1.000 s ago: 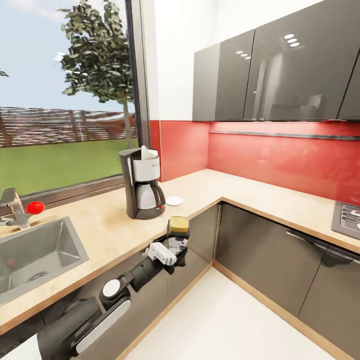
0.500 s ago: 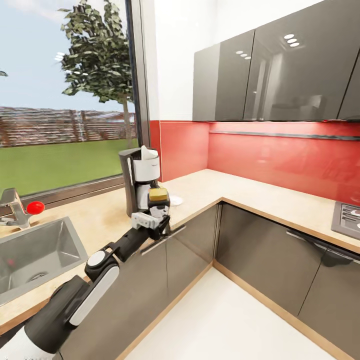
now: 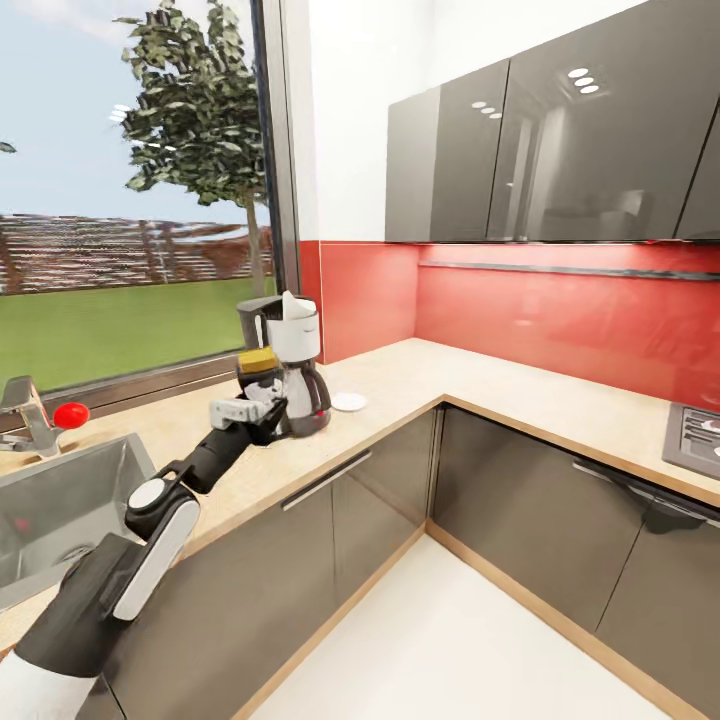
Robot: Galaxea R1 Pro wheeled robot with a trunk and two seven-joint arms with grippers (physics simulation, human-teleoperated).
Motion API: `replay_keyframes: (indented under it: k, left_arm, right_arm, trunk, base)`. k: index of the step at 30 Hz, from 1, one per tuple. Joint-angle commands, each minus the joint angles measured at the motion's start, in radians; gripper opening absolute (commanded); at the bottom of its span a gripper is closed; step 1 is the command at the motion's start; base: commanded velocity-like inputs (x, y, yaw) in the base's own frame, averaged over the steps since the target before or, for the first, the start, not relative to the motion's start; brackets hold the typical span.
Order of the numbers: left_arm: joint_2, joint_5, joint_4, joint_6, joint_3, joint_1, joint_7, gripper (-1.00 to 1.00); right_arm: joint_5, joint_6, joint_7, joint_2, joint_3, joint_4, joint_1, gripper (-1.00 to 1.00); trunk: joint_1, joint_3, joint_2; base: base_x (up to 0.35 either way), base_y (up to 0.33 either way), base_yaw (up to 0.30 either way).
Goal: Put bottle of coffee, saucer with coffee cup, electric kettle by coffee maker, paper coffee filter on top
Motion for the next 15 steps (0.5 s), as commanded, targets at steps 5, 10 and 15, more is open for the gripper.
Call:
replay_keyframes:
  k: [5,10,15]
  left_arm:
    - [0.000,-0.109,0.000,0.100,0.120,-0.001,0.004,-1.00]
    - [-0.001,-0.143,0.005,0.110,0.184,-0.001,0.006,-1.00]
    - [-0.010,-0.248,0.008,0.113,0.209,-0.001,0.006,-1.00]
  right_arm:
    - [-0.005,-0.002,0.008,0.000,-0.004,0.001,0.000,1.00]
    - [-0.005,-0.002,0.008,0.000,-0.003,0.001,0.000,1.00]
    - [-0.005,-0.001,0.008,0.000,-0.003,0.001,0.000,1.00]
  trunk:
    - [0.000,-0.001,-0.001]
    - [0.000,-0.001,-0.001]
    - [0.000,-0.001,-0.001]
  base:
    - [0.000,0.000,0.000]
    - [0.000,0.000,0.000]
    - [0.000,0.000,0.000]
